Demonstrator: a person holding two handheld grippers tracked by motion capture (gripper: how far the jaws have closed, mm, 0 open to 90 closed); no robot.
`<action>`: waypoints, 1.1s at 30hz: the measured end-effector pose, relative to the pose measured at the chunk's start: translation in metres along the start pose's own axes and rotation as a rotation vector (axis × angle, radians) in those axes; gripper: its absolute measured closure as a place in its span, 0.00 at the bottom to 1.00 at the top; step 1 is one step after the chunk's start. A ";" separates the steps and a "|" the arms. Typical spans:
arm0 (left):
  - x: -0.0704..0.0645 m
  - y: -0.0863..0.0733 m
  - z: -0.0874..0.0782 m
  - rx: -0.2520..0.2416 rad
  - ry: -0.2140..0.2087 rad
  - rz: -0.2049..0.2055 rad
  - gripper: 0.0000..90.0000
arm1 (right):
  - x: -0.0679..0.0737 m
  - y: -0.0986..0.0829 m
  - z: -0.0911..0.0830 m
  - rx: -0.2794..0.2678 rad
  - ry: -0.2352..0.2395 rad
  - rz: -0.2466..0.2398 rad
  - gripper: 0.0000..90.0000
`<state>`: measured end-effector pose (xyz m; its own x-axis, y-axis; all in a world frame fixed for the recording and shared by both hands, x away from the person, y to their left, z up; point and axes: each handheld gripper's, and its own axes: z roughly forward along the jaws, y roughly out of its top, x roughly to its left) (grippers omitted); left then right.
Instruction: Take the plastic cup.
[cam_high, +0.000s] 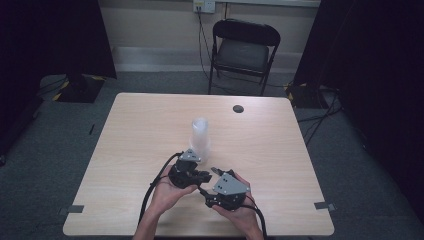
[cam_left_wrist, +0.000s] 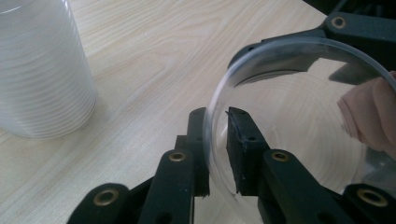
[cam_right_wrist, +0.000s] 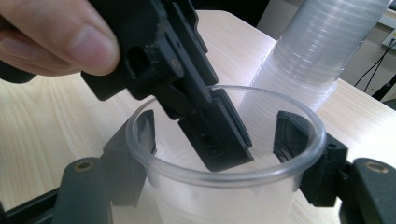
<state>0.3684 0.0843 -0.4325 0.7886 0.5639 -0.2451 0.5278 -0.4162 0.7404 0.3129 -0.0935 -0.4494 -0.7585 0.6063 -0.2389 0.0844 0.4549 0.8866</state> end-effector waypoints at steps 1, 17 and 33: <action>0.000 0.000 0.000 -0.003 0.002 -0.001 0.84 | 0.000 0.000 0.000 0.000 -0.001 0.001 0.33; 0.001 -0.005 -0.007 -0.125 0.053 0.008 0.64 | -0.006 -0.005 -0.001 -0.028 -0.019 0.059 0.34; 0.000 -0.008 -0.013 -0.218 0.132 -0.012 0.42 | -0.011 -0.007 0.001 -0.013 -0.020 0.122 0.34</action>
<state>0.3600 0.0970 -0.4297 0.7269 0.6622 -0.1818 0.4453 -0.2529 0.8589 0.3217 -0.1029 -0.4539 -0.7303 0.6693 -0.1366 0.1669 0.3687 0.9144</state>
